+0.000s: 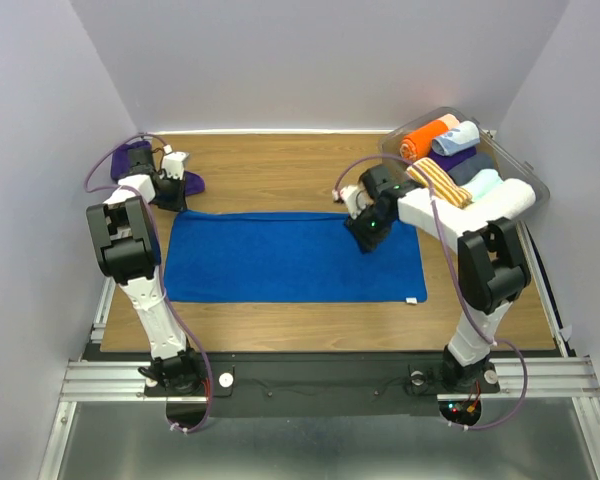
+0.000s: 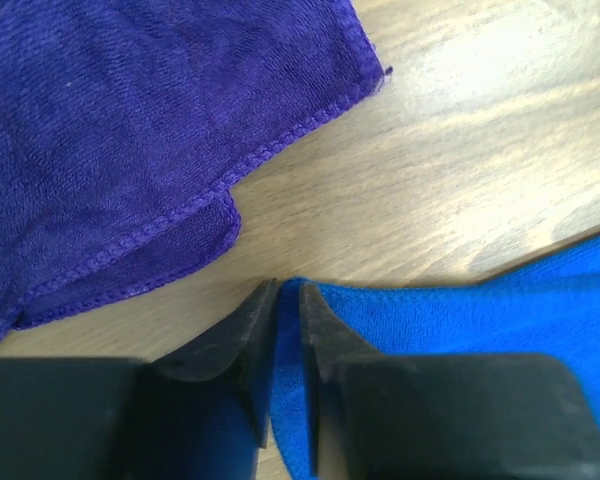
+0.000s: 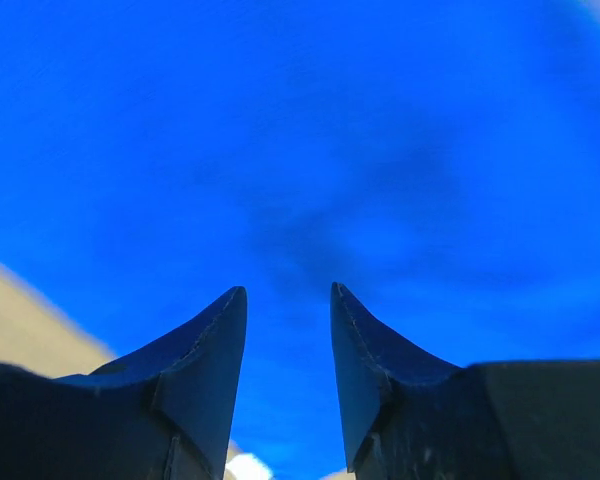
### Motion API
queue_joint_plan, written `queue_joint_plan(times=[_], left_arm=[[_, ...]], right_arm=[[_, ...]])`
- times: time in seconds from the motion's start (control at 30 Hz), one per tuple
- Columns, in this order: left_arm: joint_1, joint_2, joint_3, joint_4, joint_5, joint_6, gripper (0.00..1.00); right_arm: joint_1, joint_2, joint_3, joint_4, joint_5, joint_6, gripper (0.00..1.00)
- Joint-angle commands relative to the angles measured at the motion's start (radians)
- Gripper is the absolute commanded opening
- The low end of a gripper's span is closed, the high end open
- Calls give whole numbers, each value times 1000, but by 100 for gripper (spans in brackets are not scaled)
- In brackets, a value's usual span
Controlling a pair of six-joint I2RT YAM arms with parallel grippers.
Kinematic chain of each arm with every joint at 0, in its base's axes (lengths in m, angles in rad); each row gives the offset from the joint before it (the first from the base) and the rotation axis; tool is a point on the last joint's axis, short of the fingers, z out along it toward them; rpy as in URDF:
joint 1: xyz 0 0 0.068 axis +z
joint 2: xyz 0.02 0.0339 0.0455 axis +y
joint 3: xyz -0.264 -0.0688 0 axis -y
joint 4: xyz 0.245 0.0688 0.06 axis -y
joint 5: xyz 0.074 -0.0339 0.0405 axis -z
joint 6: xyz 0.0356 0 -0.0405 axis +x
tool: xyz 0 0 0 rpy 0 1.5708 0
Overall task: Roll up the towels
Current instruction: Flatten the towel
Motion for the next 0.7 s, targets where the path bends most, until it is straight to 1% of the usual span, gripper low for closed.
queue_joint_plan(times=[0.0,0.03,0.07,0.1,0.2,0.5,0.67], left_arm=[[-5,0,-5,-3,-7,-5,15],[-5,-3,-7,-3,-8,-5,11],[-5,-12,-10,1,-8,-8,3],[-5,-20,-19,9,-8,-6,0],[-2,-60,-36,47,-16,-12,0],[33,-136,-37,162,-39,-66,0],[44,-136,-28,163,-48,-66,0]], right_arm=[[76,-6,-101,-76,-68,4,44],[84,-3,-118,-78,-68,3,44],[87,5,-137,-79,-68,0,44],[90,7,-152,-79,-66,-2,44],[102,17,-204,-85,-46,-20,43],[113,40,-238,-127,-26,-60,43],[114,40,-266,-130,-37,-73,43]])
